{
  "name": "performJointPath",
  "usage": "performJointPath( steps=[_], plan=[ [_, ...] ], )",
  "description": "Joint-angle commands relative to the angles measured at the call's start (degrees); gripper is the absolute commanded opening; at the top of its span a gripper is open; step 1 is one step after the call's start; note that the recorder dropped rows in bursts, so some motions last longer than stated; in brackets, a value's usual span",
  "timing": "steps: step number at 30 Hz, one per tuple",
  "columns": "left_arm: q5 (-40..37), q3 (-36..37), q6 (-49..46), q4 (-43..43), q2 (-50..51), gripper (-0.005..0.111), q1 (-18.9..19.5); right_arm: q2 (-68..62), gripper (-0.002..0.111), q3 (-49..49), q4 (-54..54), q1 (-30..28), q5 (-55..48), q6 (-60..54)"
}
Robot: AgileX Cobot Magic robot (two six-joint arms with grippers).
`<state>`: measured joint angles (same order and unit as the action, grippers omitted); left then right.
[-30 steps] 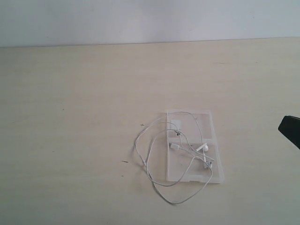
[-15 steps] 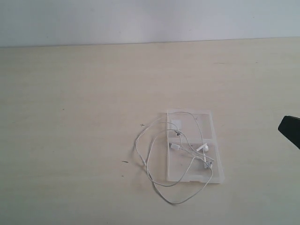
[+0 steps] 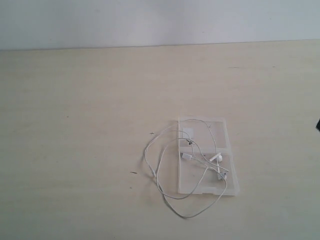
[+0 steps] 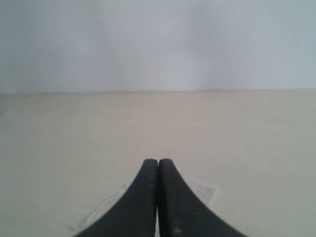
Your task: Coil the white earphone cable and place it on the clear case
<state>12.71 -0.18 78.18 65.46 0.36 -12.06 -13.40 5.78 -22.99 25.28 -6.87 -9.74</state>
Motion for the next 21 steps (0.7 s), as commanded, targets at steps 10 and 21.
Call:
performJointPath(
  steps=[10, 21],
  plan=[
    [-0.2, 0.2, 0.0, -0.1, -0.4, 0.000, 0.1, 13.4, 0.000, -5.3, 0.4, -17.4, -1.1, -6.0],
    [-0.2, 0.2, 0.0, -0.1, -0.4, 0.000, 0.1, 13.4, 0.000, -5.8, 0.9, -17.9, 1.1, -8.7]
  ],
)
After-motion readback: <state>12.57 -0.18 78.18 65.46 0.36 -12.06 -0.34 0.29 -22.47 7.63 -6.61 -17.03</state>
